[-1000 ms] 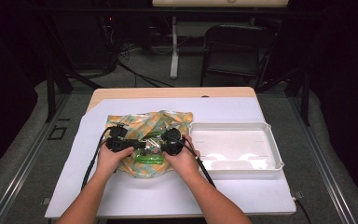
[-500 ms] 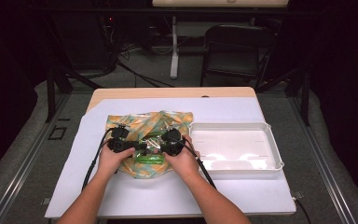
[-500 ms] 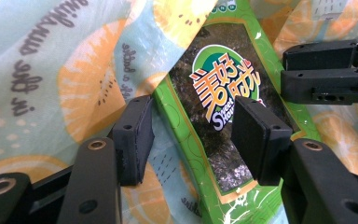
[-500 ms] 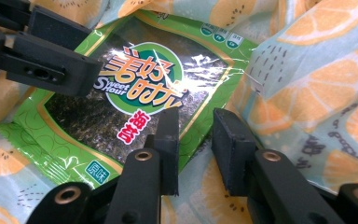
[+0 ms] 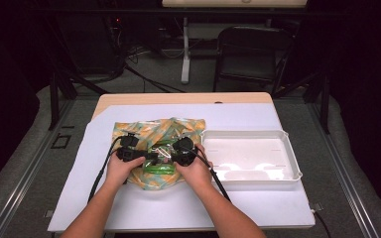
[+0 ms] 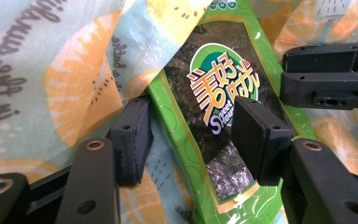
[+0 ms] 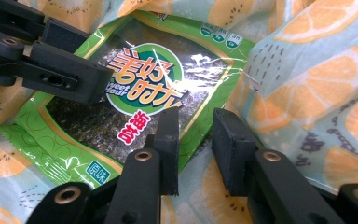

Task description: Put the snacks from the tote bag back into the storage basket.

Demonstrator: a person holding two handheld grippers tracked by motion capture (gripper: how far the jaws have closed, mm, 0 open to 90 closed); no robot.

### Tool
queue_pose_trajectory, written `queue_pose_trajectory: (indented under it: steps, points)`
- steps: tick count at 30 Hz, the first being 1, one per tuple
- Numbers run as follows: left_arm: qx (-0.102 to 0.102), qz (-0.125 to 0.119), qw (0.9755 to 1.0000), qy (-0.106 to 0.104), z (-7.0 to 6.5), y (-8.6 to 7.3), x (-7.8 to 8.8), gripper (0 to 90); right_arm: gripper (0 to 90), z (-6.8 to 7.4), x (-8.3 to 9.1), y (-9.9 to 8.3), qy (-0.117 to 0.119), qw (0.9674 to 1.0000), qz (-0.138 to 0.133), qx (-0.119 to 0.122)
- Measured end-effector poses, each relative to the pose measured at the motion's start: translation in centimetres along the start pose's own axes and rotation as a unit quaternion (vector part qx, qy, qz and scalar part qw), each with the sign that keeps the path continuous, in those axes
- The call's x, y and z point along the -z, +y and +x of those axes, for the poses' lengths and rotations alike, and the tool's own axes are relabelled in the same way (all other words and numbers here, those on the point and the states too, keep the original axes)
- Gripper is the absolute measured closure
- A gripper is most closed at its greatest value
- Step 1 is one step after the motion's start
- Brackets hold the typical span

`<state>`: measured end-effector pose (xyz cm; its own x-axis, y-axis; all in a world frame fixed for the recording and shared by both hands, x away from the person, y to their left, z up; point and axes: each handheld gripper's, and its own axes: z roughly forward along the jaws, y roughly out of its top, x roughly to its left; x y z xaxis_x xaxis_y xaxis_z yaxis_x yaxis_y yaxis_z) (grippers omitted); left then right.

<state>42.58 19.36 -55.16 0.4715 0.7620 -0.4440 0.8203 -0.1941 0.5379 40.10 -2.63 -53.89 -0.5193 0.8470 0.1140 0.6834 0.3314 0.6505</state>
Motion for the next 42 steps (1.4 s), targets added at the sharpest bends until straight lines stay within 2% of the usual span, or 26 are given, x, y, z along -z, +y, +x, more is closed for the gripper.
queue_pose_trajectory:
  steps: [11, 16, 29, 42]
  points:
    - [-0.001, -0.001, 1.0000, 0.001, 0.0, 0.1, 0.1, 49.0, 71.0, 0.0, -0.1, -0.1, 0.002, 1.0000, -0.004, -0.009]
    - [0.003, -0.008, 1.0000, 0.000, -0.2, 0.1, 0.4, 49.8, 71.0, -0.1, -0.1, -0.1, 0.004, 1.0000, -0.003, -0.006]
    - [0.000, -0.025, 0.9997, -0.004, -0.7, 0.3, 1.1, 50.8, 71.3, -0.2, 0.0, -0.2, 0.005, 0.9999, -0.004, -0.010]
    - [0.006, -0.034, 0.9992, -0.017, -0.8, 0.5, 1.6, 50.8, 71.6, -0.4, 0.0, -0.4, 0.009, 0.9999, -0.006, -0.013]
